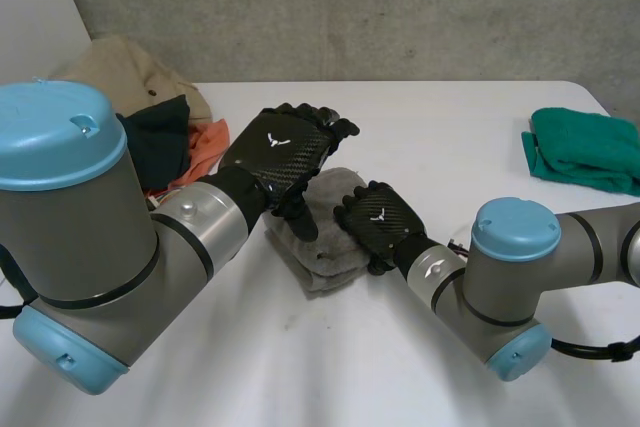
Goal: Fold the laundry.
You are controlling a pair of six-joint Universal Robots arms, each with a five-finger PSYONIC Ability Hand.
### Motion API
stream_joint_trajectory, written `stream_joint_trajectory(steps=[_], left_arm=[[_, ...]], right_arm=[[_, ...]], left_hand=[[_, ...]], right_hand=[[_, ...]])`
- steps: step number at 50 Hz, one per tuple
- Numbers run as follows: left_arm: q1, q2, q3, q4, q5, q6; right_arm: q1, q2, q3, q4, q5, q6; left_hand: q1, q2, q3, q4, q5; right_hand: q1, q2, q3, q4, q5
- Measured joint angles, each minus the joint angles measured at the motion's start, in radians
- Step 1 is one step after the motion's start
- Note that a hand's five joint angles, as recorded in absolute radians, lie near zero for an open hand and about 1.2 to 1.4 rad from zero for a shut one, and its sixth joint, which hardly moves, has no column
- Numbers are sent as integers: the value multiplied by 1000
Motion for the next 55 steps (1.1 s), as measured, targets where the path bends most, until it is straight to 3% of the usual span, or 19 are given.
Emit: stream_joint_trajectory(steps=[6, 10, 14, 17, 27, 35, 41, 47, 55], left_arm=[[1, 0, -1, 0, 0, 0], [2, 0, -1, 0, 0, 1], [5, 0, -1, 0, 0, 1], [6, 0, 0, 0, 0, 1], [9, 4, 9, 0, 1, 1], [7, 8, 18, 9, 2, 1], [4, 8, 17, 17, 2, 1], [4, 7, 10, 18, 2, 1], [4, 2, 5, 18, 2, 1]], right_arm=[[3, 26, -33, 2, 1, 0], [3, 45, -62, 5, 3, 0], [3, 53, -87, 7, 3, 1], [1, 47, -104, 4, 3, 3], [-29, -4, -211, -17, 0, 15], [-165, -25, -361, -87, -41, 44], [-321, -6, -498, -195, -60, 166], [-472, 115, -657, -302, -52, 281], [-613, 339, -826, -166, -50, 264]], left_hand=[[0, 0, 0, 0, 0], [0, 0, 0, 0, 0], [0, 0, 0, 0, 0], [0, 0, 0, 0, 0], [0, 0, 0, 0, 0], [0, 0, 0, 0, 0], [0, 0, 0, 0, 0], [0, 0, 0, 0, 0], [0, 0, 0, 0, 0]], right_hand=[[2, 2, 10, 5, 2], [127, 129, 136, 135, 55], [371, 477, 482, 486, 440], [442, 574, 585, 618, 528], [444, 576, 591, 639, 534], [454, 576, 594, 647, 534], [454, 576, 598, 649, 534], [454, 576, 598, 651, 534], [454, 576, 603, 653, 534]])
